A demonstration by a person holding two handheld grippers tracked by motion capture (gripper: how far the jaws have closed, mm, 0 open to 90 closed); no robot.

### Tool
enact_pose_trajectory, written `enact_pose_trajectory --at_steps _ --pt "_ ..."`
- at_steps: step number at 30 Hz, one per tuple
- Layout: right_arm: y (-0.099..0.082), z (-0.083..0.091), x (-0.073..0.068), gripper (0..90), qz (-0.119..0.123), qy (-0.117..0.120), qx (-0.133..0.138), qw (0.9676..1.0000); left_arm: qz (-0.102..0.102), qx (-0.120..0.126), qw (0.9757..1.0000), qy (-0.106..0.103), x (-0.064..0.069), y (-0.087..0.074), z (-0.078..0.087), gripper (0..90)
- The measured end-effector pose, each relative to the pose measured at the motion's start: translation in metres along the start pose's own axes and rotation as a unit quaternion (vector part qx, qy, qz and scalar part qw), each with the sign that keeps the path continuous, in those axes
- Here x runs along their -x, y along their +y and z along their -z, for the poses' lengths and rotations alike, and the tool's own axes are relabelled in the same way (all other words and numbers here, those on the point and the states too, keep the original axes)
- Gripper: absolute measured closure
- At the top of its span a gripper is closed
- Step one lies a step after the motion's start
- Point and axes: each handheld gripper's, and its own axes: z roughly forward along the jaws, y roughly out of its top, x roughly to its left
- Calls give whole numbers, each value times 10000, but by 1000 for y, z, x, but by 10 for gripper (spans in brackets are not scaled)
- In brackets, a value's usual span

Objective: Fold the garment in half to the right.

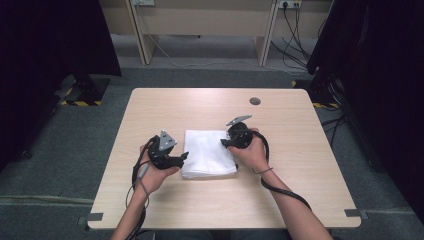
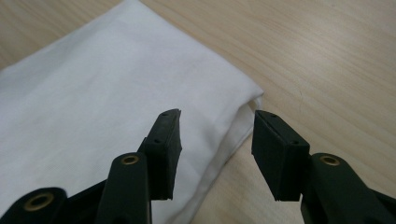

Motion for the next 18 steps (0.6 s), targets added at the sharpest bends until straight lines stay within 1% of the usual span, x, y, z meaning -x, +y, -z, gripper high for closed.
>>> enact_pose_trajectory --at_steps 1,2,3,4,6,9,10,11,15,18 --pt "0 0 0 511 0 0 0 10000 0 0 10000 0 0 0 0 287" --pt "-4 10 -3 494 76 30 12 10000 6 3 10000 -2 0 0 0 287" --pt "-8 16 -5 492 137 47 12 9999 21 12 10000 0 1 0 0 287" --pt "-8 16 -5 492 137 47 12 9999 54 28 10000 -3 2 -1 0 287" --pt "-15 23 -6 485 196 50 13 9998 56 36 10000 -14 3 -3 1 287" --pt "-25 31 -3 471 144 39 39 9999 74 85 9999 -24 3 -6 0 284" --pt "-30 37 0 466 138 17 73 9999 67 101 9999 -22 3 -7 0 283" --pt "-30 37 0 466 138 17 73 9999 68 97 9999 -17 3 -8 0 283" --pt "-38 48 7 447 114 -42 119 9999 98 174 9998 12 4 -11 3 282" --pt "-44 55 11 442 71 -102 134 9998 131 167 9998 29 4 -13 4 280"
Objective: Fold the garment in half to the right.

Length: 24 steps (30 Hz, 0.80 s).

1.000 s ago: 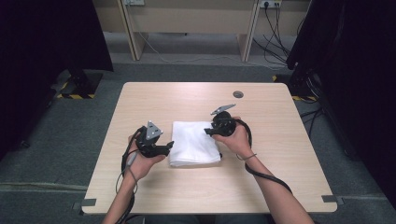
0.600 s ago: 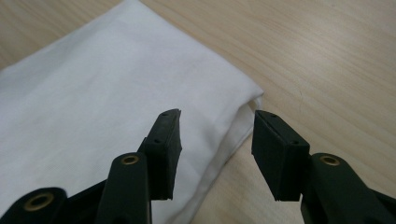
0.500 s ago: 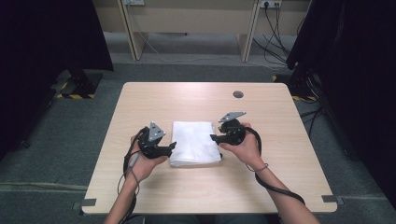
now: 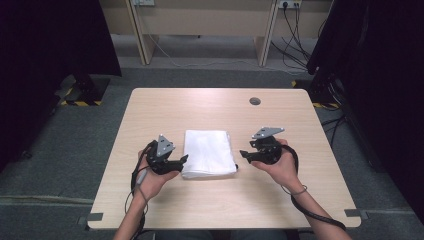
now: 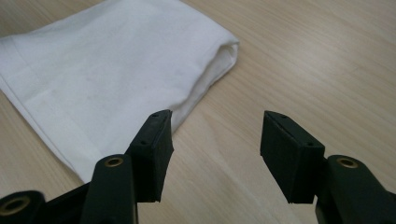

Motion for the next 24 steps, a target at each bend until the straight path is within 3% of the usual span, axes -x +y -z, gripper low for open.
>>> enact_pose_trajectory --at_steps 11,24 --pt "-14 12 9 418 -185 -52 89 9998 66 169 9998 43 2 1 2 264" --pt "-31 31 18 376 -363 -171 213 9990 231 420 9988 91 0 0 15 228"
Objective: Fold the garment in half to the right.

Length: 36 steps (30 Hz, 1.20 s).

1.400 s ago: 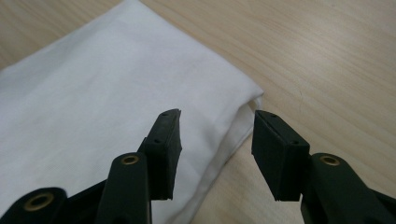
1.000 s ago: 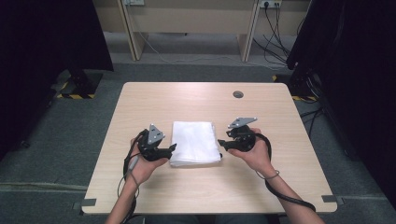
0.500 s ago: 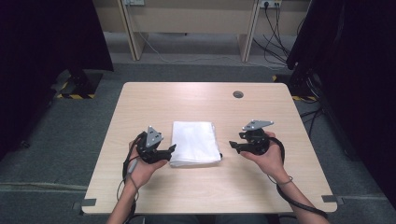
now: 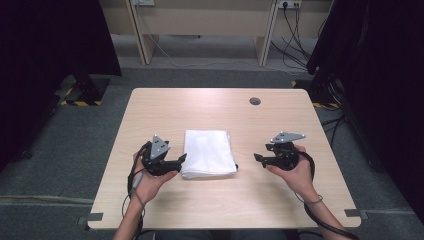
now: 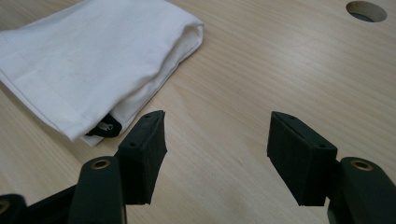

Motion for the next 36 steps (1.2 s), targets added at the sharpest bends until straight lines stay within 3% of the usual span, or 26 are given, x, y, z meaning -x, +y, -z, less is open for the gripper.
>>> enact_pose_trajectory --at_steps 18,36 --pt "-26 19 17 348 -329 -170 59 9993 236 134 9996 109 0 -17 12 219" --pt "-34 34 20 317 -388 -309 115 9987 181 203 9992 289 -6 -24 31 219"
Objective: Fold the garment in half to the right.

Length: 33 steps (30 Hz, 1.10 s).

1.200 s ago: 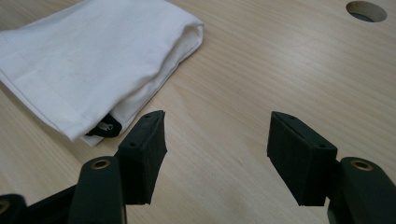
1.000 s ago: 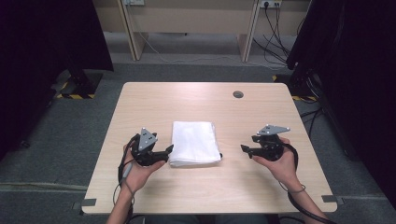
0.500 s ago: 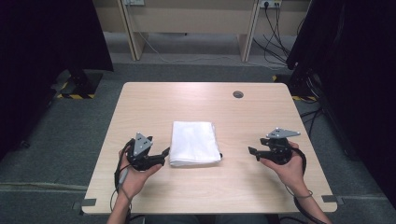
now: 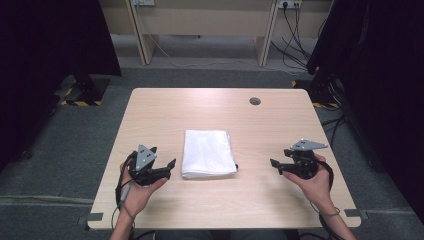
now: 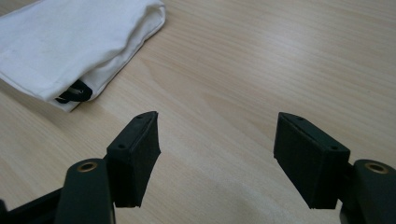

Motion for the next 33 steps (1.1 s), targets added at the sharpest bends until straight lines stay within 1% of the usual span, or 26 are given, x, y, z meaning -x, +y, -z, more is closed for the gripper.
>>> enact_pose_trajectory --at_steps 5,12,16,26,33 --pt "-2 5 3 312 -58 -37 42 10000 16 22 10000 48 -2 -4 6 220" --pt "-8 8 6 299 -120 -88 60 9999 49 80 9999 117 -5 -4 12 218" --pt "-10 11 7 293 -167 -102 86 9998 22 83 9999 112 -4 -5 15 218" --pt "-16 17 11 268 -230 -156 103 9996 35 134 9998 158 -5 -7 21 218" --pt "-22 23 14 263 -306 -202 104 9993 55 150 9997 205 -8 -10 27 218"
